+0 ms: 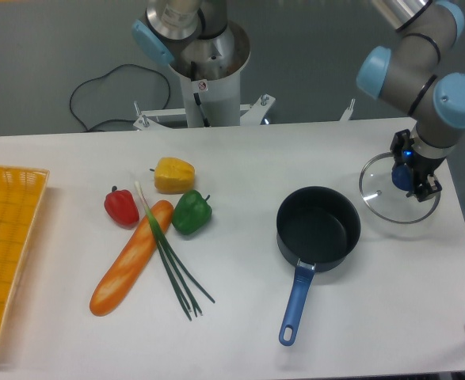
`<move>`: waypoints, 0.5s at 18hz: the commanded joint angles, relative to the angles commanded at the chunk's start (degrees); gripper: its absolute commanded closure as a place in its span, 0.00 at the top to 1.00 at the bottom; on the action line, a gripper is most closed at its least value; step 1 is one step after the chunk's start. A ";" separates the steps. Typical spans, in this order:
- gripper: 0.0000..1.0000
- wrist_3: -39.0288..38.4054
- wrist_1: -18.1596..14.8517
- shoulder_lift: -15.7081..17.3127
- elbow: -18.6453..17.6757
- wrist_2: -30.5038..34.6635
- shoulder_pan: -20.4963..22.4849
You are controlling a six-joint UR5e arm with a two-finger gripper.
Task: Place the lid on the table
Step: 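Lower the glass lid flat onto the table beside the saucepan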
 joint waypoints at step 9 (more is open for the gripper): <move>0.61 -1.05 1.58 -0.70 -0.44 0.09 -1.05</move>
